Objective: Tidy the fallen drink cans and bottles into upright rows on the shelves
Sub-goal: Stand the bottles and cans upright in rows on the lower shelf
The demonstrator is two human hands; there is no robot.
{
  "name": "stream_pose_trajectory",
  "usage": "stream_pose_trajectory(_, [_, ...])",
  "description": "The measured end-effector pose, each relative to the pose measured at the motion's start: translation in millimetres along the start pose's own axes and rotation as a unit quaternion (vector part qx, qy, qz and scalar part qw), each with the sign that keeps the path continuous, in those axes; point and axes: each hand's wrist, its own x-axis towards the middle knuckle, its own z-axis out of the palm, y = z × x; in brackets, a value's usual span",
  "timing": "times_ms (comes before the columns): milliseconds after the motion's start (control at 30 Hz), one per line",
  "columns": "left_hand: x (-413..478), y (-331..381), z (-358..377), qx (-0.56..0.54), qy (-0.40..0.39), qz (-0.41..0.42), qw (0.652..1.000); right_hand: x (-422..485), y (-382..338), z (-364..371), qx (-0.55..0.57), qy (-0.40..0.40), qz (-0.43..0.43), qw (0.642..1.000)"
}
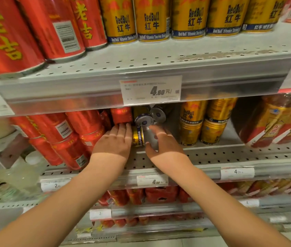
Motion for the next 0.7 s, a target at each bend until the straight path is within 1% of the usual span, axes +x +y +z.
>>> stream_pose_trajectory(67, [2,3,-2,0.026,0.01,0.007,1.0,-3,-2,3,0.001,-0.01,0.021,1.0])
stream_pose_trajectory(133, [4,4,-3,0.019,0.016,0.009,1.0,-9,0,3,0.002,-0.013,0.039,0.999])
stream_pose_trajectory(200, [4,3,-2,-0.017,0.023,0.013,1.0,-16,2,0,0.01,-0.006,0.048,0.999])
stream_pose_trajectory(267, [4,2,-1,-0.106,0.022,0.025,0.994,-22,4,-5,0.016,0.018,0.04,0.999])
stream_pose_trajectory(300, [4,3,-2,-0.184,0.012,0.023,0.983,-25,5,-8,0.012,0.03,0.036,0.999])
stream_pose_trajectory(367, [5,6,-6,-0.34,-0.013,0.006,0.94,-31,6,-14,0.0,0.047,0.028,0.998])
stream_pose_trajectory(400, [6,9,-7,-0.39,-0.012,0.002,0.921,-34,8,-16,0.0,0.053,0.025,0.998])
stream_pose_trajectory(467, [9,15,-8,-0.463,0.019,-0.005,0.886,-38,11,-23,0.009,0.065,0.024,0.998])
stream_pose_trajectory(533, [14,21,-11,-0.532,0.068,-0.026,0.844,-40,17,-31,0.006,0.069,0.026,0.997])
stream_pose_trajectory(600, [19,27,-16,-0.574,0.111,-0.054,0.809,-42,24,-40,-0.011,0.059,0.026,0.998])
stream_pose_trajectory(633, [21,30,-17,-0.586,0.123,-0.064,0.798,-43,28,-44,-0.017,0.055,0.019,0.998])
stream_pose_trajectory(700, [21,39,-21,-0.596,0.129,-0.064,0.79,-49,37,-52,-0.021,0.05,0.006,0.999])
